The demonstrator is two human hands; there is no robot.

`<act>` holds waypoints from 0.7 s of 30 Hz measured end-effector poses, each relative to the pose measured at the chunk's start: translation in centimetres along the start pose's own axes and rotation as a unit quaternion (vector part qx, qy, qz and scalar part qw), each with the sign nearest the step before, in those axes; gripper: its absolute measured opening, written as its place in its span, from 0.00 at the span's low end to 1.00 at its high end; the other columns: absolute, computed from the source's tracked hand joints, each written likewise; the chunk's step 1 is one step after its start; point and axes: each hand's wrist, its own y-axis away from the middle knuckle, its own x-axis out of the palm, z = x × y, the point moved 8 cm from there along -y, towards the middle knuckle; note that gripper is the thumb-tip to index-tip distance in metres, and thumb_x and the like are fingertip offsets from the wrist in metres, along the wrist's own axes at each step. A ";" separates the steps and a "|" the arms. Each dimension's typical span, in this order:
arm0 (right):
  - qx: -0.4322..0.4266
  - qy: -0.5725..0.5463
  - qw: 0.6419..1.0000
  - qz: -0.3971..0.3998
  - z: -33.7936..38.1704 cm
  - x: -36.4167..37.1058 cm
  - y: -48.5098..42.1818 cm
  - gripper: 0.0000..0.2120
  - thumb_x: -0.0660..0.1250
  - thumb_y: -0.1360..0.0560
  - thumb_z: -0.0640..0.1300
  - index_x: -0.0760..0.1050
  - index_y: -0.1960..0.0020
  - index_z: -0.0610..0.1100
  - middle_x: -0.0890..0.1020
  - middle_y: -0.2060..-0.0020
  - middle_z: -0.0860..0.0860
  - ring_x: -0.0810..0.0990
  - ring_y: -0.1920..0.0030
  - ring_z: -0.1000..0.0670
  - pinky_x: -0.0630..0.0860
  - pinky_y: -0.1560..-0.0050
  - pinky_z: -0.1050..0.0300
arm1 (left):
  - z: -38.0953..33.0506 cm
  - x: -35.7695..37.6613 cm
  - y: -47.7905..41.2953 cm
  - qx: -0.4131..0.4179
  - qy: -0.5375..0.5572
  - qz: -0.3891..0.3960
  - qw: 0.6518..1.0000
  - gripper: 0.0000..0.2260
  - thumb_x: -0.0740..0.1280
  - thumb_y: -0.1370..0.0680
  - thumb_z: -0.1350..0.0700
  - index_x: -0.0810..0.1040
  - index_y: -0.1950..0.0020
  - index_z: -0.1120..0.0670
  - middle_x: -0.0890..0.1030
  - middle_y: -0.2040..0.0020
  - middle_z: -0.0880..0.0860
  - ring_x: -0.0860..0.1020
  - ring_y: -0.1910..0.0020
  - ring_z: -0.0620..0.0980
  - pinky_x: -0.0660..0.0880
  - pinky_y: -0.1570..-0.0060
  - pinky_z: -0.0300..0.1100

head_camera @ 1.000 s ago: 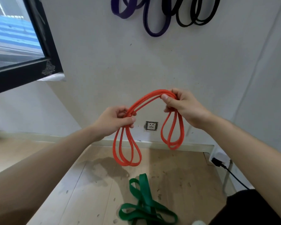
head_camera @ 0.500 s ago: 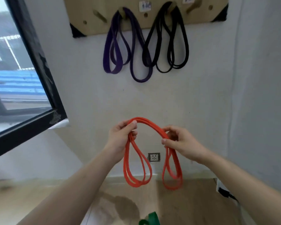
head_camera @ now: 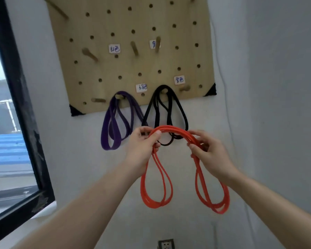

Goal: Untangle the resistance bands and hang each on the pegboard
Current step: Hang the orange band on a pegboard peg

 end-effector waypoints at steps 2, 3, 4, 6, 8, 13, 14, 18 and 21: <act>-0.021 0.009 1.000 -0.016 1.2 -1.5 -2.3 0.19 0.68 0.20 0.41 0.74 0.35 0.61 0.83 0.54 0.49 0.85 0.58 0.50 0.84 0.51 0.50 | -2.2 1.6 -1.6 0.028 0.000 0.000 1.000 0.11 0.72 0.21 0.56 0.75 0.41 0.54 0.83 0.53 0.58 0.80 0.62 0.49 0.80 0.58 0.42; -0.032 0.012 0.999 -0.024 1.8 -2.1 -3.4 0.20 0.67 0.20 0.41 0.73 0.34 0.62 0.83 0.54 0.49 0.85 0.57 0.50 0.84 0.50 0.50 | -3.2 2.4 -2.5 0.044 0.002 -0.003 0.999 0.11 0.72 0.21 0.56 0.75 0.42 0.54 0.83 0.55 0.57 0.80 0.63 0.48 0.80 0.59 0.42; -0.043 0.010 0.998 -0.032 2.4 -2.7 -4.4 0.20 0.67 0.20 0.42 0.73 0.34 0.63 0.82 0.54 0.50 0.84 0.57 0.49 0.84 0.50 0.50 | -4.2 3.2 -3.3 0.061 0.005 -0.009 0.998 0.10 0.72 0.21 0.55 0.75 0.43 0.53 0.83 0.56 0.56 0.81 0.64 0.47 0.81 0.60 0.40; -0.060 0.006 0.997 -0.053 3.2 -3.9 -6.4 0.21 0.68 0.20 0.43 0.73 0.32 0.62 0.83 0.54 0.51 0.85 0.57 0.48 0.84 0.51 0.51 | -6.1 4.8 -4.9 0.099 0.002 -0.031 0.995 0.09 0.72 0.21 0.55 0.76 0.45 0.52 0.83 0.58 0.54 0.81 0.66 0.45 0.78 0.63 0.38; -0.075 0.004 0.994 -0.083 3.8 -5.1 -8.4 0.22 0.69 0.20 0.43 0.73 0.29 0.58 0.83 0.54 0.53 0.85 0.59 0.51 0.84 0.52 0.57 | -7.4 6.4 -6.4 0.133 -0.014 -0.054 0.990 0.07 0.72 0.22 0.54 0.75 0.47 0.51 0.84 0.57 0.54 0.83 0.64 0.48 0.80 0.63 0.42; -0.101 0.023 0.985 -0.139 4.4 -6.8 -12.4 0.23 0.69 0.21 0.40 0.73 0.27 0.52 0.83 0.46 0.57 0.84 0.61 0.59 0.77 0.55 0.72 | -8.8 9.7 -9.1 0.205 -0.113 -0.081 0.969 0.06 0.73 0.23 0.50 0.77 0.51 0.46 0.84 0.59 0.47 0.83 0.61 0.46 0.81 0.57 0.44; -0.103 0.030 0.984 -0.143 4.3 -6.8 -13.0 0.23 0.69 0.21 0.41 0.72 0.27 0.52 0.82 0.42 0.57 0.84 0.59 0.59 0.78 0.52 0.70 | -8.9 10.3 -9.3 0.219 -0.141 -0.082 0.962 0.07 0.73 0.23 0.50 0.77 0.50 0.46 0.83 0.59 0.45 0.82 0.62 0.42 0.79 0.58 0.40; -0.106 0.060 0.985 -0.124 3.2 -6.0 -14.7 0.22 0.67 0.19 0.43 0.72 0.27 0.52 0.81 0.39 0.57 0.81 0.42 0.54 0.76 0.38 0.59 | -8.0 11.7 -10.5 0.239 -0.211 -0.095 0.943 0.06 0.70 0.21 0.55 0.74 0.48 0.48 0.80 0.58 0.42 0.80 0.59 0.41 0.79 0.54 0.43; -0.103 0.100 0.985 -0.099 1.9 -4.9 -16.1 0.21 0.66 0.19 0.42 0.72 0.27 0.52 0.81 0.39 0.54 0.78 0.40 0.54 0.73 0.37 0.60 | -6.4 12.2 -11.0 0.235 -0.239 -0.113 0.935 0.06 0.68 0.21 0.57 0.73 0.47 0.48 0.81 0.55 0.47 0.81 0.57 0.47 0.81 0.53 0.51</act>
